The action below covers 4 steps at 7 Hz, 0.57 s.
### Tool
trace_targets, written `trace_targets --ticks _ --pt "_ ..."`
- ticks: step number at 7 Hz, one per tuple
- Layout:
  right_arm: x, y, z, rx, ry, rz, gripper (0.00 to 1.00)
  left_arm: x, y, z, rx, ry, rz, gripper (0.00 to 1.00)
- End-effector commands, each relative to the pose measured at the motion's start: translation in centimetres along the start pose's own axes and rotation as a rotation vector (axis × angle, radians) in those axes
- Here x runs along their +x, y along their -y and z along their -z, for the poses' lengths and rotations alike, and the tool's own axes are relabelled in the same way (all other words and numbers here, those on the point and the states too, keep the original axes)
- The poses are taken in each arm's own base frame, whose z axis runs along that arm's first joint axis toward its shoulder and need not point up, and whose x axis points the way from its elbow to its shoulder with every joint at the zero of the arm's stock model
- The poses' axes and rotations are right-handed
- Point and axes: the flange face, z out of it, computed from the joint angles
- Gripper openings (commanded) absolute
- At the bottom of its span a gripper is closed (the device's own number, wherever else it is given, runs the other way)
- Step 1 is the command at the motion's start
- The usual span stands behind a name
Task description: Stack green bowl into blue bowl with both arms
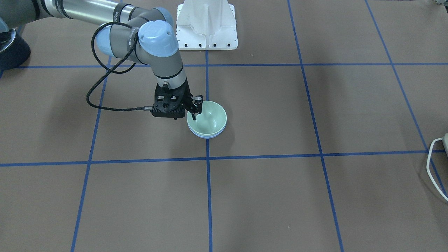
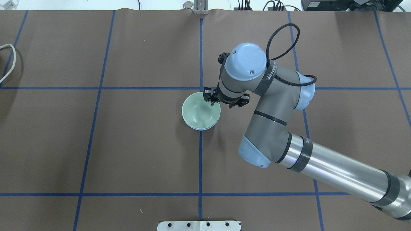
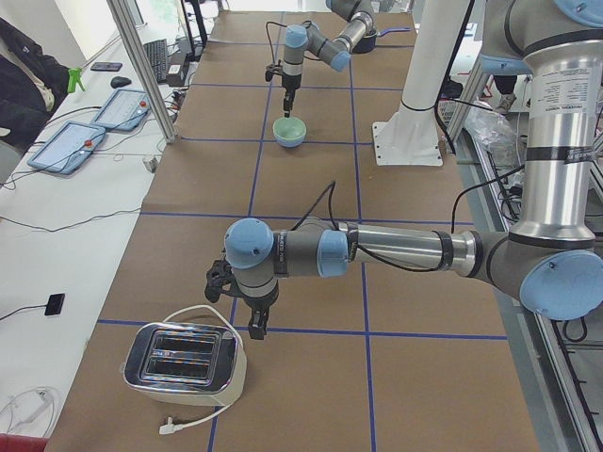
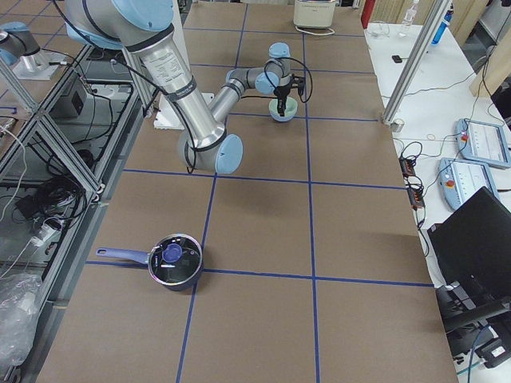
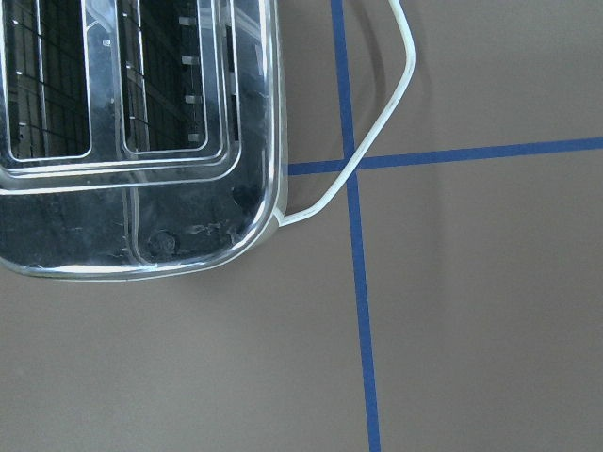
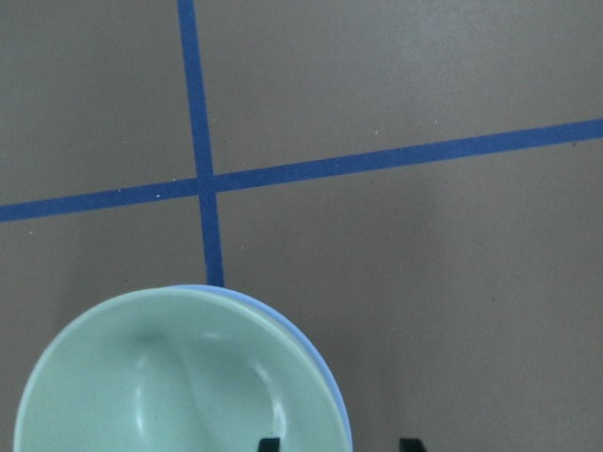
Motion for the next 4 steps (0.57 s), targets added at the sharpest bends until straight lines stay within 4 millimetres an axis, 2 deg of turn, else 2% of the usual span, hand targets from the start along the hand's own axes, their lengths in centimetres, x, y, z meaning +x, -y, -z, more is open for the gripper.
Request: trace_targets --ticks 1,2,3,4 --pt "7.0 9.0 5.3 -0.005 0.019 0.047 1.0 0.4 0.1 0.4 0.008 0.0 0.04 0.98" --pt "13.3 13.2 6.9 0.007 -0.004 0.11 1.0 0.5 0.1 0.5 0.011 0.0 0.065 0.98" --pt "21.9 17.0 8.7 0.007 -0.035 0.174 1.0 0.5 0.1 0.5 0.011 0.0 0.07 0.98" --pt "30.0 19.6 10.8 0.019 -0.067 0.243 1.0 0.5 0.4 0.5 0.013 0.002 0.068 0.98"
